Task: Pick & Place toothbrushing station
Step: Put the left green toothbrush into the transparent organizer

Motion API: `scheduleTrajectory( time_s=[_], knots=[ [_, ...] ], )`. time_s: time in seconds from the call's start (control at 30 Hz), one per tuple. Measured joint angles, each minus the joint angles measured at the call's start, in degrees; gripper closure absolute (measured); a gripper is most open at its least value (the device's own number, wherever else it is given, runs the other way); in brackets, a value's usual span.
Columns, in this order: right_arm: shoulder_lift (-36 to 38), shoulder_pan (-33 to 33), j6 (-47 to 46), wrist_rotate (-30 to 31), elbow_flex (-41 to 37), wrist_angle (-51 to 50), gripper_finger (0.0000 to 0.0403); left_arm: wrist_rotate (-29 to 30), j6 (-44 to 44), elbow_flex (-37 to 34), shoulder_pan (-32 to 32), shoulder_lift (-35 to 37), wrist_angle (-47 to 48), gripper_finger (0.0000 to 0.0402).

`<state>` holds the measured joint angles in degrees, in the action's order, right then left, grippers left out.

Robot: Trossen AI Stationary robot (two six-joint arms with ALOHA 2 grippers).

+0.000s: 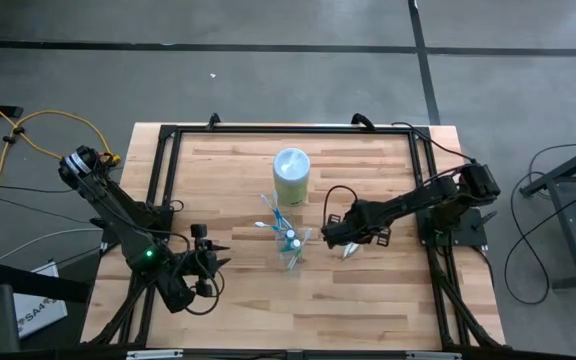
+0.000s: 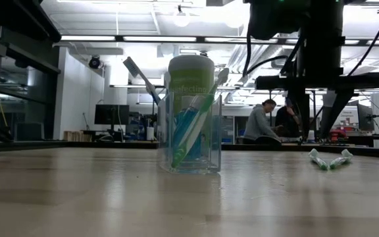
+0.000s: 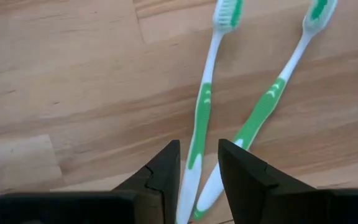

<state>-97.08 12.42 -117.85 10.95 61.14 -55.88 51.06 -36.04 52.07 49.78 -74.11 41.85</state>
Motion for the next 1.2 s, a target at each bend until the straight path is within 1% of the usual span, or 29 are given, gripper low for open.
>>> scheduleTrajectory(
  time_s=[0.1,0.23,0.53,0.67,0.73,0.9,1.0,1.2],
  knots=[
    [0.00,-0.79,2.12,-0.52,0.00,0.13,0.0298,-0.01,0.01,0.00,0.00,0.00,0.01,0.0273],
    [0.00,-1.12,2.57,-0.47,0.00,-0.05,0.0285,-0.01,0.01,0.00,0.00,0.00,0.01,0.0273],
    [0.00,-1.30,3.22,-0.51,0.00,0.29,0.0233,-0.04,0.01,0.00,0.00,-0.04,0.04,0.0273],
    [-0.02,-1.34,3.18,-0.20,0.00,1.20,0.0216,-0.04,0.03,0.00,0.00,-0.04,0.04,0.0273],
    [-0.85,-1.49,3.09,0.00,0.02,1.73,0.0211,-0.05,0.03,0.00,0.00,-0.04,0.04,0.0273],
    [-4.31,-2.38,4.06,-3.59,0.02,2.46,0.0209,-0.08,0.03,0.00,0.00,-0.04,0.13,0.0273],
    [-6.25,-2.88,5.04,-3.95,-0.03,3.39,0.0209,-0.10,0.03,0.00,0.00,-0.04,0.17,0.0273],
    [-8.15,-3.88,5.65,-5.97,0.16,5.33,0.0209,-0.15,0.05,0.02,0.02,-0.04,0.32,0.0273]
  ],
)
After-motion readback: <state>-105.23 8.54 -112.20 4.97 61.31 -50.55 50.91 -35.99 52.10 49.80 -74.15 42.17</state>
